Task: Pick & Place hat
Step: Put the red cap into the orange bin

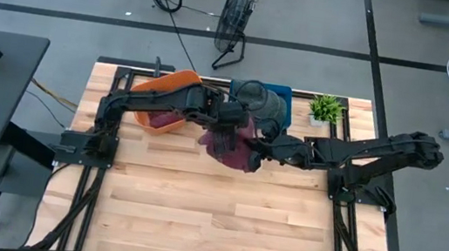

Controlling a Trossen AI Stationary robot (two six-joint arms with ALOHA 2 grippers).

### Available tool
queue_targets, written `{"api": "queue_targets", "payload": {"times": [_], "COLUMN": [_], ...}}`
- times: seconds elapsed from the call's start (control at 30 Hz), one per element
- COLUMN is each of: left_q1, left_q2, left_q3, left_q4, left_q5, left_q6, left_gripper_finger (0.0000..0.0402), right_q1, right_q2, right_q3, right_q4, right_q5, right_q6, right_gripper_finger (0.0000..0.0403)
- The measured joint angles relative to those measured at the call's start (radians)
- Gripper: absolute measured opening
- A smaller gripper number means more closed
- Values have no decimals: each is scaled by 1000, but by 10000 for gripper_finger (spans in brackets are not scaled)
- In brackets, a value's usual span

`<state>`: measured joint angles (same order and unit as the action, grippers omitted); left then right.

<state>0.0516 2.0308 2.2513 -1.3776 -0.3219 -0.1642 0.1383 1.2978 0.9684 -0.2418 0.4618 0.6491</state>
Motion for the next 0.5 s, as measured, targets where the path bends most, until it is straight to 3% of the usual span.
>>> {"api": "queue_targets", "payload": {"times": [0.23, 0.5], "left_q1": [1, 4], "left_q2": [-6, -6], "left_q3": [0, 0], "left_q4": [-10, -47], "left_q5": [22, 56], "left_q6": [54, 140], "left_gripper_finger": [6, 5], "right_q1": [0, 0], "right_q2": [-1, -3], "right_q3": [1, 2], "right_q4": [3, -5], "right_q5": [16, -29], "right_q6": [2, 26], "right_gripper_finger": [29, 131]}}
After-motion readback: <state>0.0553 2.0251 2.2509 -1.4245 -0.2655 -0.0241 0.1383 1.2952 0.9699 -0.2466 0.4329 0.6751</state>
